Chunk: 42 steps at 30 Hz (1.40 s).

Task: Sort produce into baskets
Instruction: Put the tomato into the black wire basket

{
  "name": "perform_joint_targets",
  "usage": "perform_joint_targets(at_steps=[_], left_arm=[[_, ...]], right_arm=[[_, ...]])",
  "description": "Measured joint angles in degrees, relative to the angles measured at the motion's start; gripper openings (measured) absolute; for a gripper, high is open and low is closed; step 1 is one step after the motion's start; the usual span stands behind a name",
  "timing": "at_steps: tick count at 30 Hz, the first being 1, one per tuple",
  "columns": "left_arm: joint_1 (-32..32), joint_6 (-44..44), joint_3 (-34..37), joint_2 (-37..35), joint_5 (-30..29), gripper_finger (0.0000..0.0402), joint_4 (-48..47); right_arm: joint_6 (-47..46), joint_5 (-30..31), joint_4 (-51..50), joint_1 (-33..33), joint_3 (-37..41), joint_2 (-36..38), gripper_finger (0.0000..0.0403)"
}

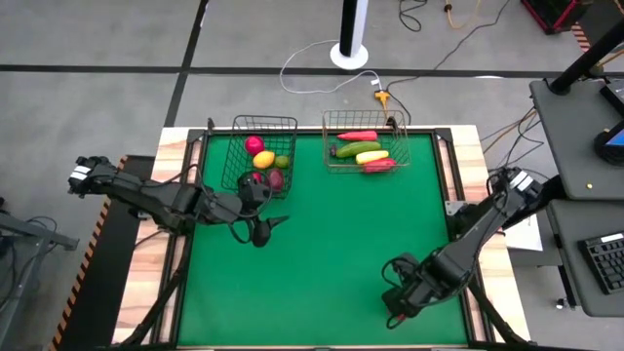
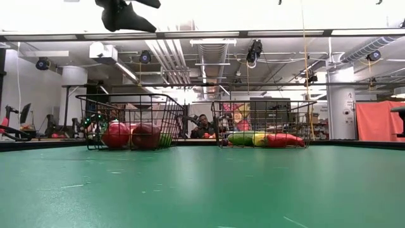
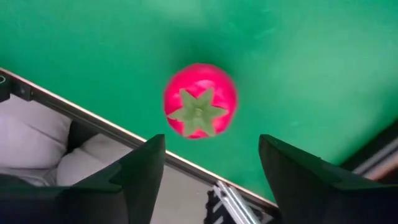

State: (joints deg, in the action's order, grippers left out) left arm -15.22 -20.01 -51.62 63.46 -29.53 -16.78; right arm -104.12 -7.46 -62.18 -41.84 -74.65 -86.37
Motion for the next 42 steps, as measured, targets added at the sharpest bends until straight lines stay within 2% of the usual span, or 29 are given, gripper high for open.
perform_joint_targets(at_steps=[6, 12, 21, 42], left_arm=[[0.02, 0.03, 0.00, 0.00, 0.03, 0.0347, -1.22], [0.02, 0.01, 0.00, -0.02, 0.06, 0.0347, -2.76], [-0.05, 0.00, 0.00, 0.13, 0.08, 0.0347, -3.40], [-0.07, 0.00, 0.00, 0.15, 0.12, 0.0347, -5.21]], right_arm=[[-0.21, -0.65, 3.19, -0.05, 0.00, -3.58, 0.0298], [-2.99, -4.36, 4.31, -0.57, 0.02, -4.63, 0.0323], [-6.42, -3.46, 4.26, -1.18, 0.02, -5.81, 0.0321], [-5.37, -3.04, 5.08, -1.14, 0.04, -14.98, 0.0331]])
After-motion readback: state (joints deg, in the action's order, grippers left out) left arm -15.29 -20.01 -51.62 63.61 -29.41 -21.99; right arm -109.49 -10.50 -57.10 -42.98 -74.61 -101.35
